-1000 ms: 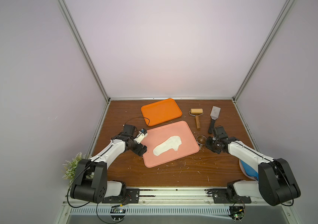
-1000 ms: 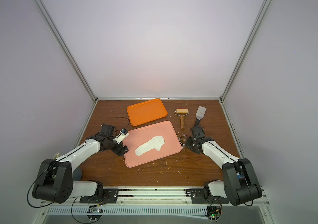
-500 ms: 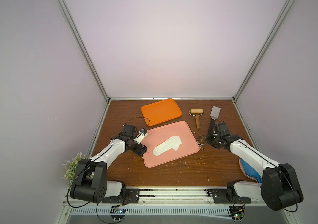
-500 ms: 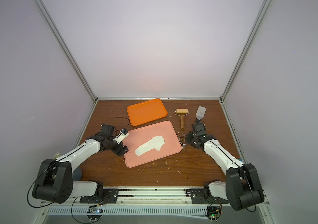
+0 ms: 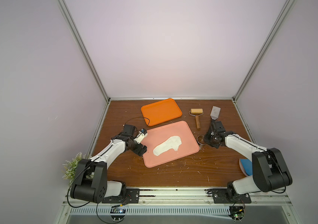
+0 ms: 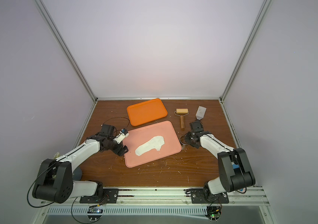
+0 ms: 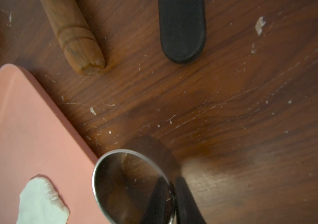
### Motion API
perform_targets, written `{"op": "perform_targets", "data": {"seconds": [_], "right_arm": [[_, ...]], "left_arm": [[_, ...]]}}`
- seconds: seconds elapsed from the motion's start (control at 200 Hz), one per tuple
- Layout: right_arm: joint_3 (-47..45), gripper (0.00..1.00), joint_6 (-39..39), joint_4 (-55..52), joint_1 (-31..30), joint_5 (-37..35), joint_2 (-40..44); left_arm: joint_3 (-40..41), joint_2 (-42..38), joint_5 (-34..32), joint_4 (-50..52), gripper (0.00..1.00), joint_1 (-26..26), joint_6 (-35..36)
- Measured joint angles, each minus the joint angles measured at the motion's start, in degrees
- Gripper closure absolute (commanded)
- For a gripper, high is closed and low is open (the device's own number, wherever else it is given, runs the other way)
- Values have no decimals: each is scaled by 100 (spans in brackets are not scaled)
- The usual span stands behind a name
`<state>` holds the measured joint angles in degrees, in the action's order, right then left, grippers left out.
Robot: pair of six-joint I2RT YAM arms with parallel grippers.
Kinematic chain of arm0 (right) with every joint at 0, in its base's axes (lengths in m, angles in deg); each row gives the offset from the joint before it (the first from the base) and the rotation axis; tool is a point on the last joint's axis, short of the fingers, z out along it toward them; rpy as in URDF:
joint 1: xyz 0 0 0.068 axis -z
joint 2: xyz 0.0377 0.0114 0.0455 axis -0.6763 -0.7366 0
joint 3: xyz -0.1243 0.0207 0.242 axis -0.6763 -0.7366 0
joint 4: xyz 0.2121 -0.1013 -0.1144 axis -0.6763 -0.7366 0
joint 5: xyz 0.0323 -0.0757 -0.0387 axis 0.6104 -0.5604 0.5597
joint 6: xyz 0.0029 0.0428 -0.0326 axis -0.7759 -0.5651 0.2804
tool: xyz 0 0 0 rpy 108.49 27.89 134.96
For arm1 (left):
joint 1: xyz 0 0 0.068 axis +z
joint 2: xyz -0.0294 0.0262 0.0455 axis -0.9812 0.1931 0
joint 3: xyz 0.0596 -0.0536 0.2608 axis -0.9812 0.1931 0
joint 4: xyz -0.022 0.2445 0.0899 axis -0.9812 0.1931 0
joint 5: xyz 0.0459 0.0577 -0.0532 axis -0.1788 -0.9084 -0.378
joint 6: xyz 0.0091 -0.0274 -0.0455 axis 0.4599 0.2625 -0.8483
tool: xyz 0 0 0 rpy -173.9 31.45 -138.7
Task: Roll out the dumpling wrappers from the dough
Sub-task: Pick up the dumpling mold from the center of the board, then press the dumpling wrapper on the work surface.
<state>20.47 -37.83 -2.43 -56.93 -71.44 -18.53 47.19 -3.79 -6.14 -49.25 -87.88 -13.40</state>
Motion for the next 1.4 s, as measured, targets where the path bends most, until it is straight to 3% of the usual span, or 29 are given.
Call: {"op": "perform_targets", "data": {"seconds": [0.09, 0.385, 0.555, 0.726, 1.046, 1.401], "right_arm": [[2, 100, 11, 52, 0, -2, -24], [199, 100, 109, -188, 15, -28, 24], [555, 100, 282, -461, -33, 9, 496], [1189, 100, 505, -581, -588, 44, 704], [2218, 100, 800, -715, -2275, 173, -680], [2914, 100, 909, -1174, -2787, 151, -1812]], "left_arm": [[0, 0, 0, 0, 8, 0, 0], [0, 11, 0, 0, 8, 0, 0], [0, 37, 0, 0, 8, 0, 0], [0, 133, -31, -4, 9, 0, 0], [0, 188, -142, -20, 9, 0, -2], [0, 190, -216, -22, 9, 0, -4]]}}
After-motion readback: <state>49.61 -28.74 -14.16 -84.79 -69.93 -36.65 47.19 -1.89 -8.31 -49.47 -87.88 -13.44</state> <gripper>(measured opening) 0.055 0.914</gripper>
